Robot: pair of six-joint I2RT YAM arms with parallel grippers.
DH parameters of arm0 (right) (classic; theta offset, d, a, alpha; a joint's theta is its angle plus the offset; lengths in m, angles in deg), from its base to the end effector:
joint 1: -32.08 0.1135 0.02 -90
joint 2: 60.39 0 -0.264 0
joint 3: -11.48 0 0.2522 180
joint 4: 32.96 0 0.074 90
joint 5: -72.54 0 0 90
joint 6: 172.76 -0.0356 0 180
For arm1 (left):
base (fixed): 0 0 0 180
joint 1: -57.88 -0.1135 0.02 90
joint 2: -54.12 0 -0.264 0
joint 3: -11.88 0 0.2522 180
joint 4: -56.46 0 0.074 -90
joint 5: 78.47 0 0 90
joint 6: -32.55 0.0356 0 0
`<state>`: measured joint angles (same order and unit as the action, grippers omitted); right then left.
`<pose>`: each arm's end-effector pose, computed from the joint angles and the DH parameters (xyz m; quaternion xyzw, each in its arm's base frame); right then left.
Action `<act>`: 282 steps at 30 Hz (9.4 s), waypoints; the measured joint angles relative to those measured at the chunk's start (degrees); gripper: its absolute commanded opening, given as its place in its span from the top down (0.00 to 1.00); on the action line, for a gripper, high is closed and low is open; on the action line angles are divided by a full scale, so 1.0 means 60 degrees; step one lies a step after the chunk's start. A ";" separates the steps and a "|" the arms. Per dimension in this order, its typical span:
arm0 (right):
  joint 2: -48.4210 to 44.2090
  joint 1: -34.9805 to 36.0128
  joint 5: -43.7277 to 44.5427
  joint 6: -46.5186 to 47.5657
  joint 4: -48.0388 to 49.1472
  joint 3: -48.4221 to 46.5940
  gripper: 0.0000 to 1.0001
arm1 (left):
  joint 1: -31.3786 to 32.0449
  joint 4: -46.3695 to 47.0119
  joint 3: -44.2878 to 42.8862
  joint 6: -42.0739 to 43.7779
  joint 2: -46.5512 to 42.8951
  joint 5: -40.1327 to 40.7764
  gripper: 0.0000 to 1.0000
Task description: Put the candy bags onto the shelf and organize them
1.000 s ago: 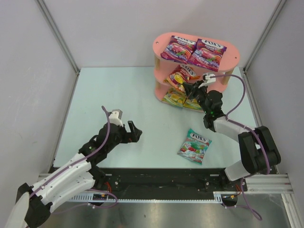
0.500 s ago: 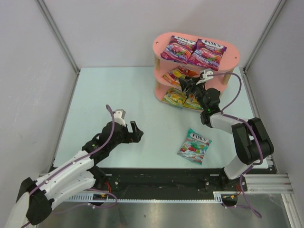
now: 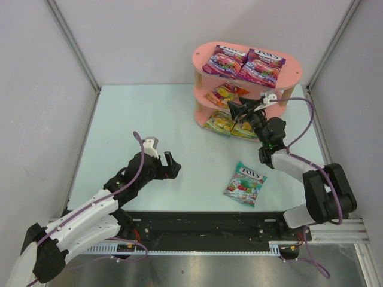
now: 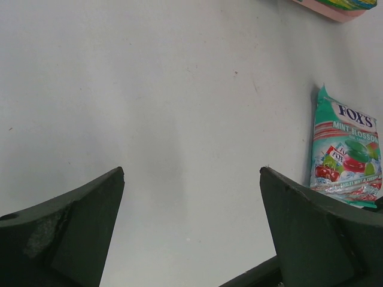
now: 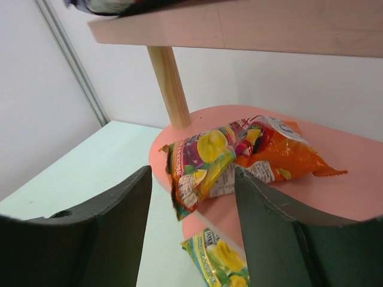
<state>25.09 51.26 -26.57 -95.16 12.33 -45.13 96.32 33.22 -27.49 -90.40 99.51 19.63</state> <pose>0.3049 0.1120 0.2858 -0.0988 0.5922 0.2630 0.7552 0.1447 -0.1084 0.2216 0.0055 0.8613 -0.2448 0.4451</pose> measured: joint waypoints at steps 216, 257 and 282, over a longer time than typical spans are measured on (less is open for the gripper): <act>-0.7446 0.0761 0.3825 -0.0747 -0.9045 0.1705 1.00 | 0.2375 0.2605 -0.8120 0.1486 0.8360 -0.0951 1.00; -0.3100 -0.2153 0.1523 -0.1432 -0.5643 0.0324 0.74 | 0.1009 0.1632 -1.2928 0.2178 1.1999 -0.2386 0.63; -0.3271 -0.2685 0.1195 -0.1417 -0.5683 0.0262 0.52 | 0.0969 0.3075 -1.0247 0.1741 0.9879 -0.3009 0.34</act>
<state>5.46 35.15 -19.40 -103.67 -21.77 -43.56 102.13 51.67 -88.97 -79.95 158.78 1.58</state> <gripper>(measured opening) 0.475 0.658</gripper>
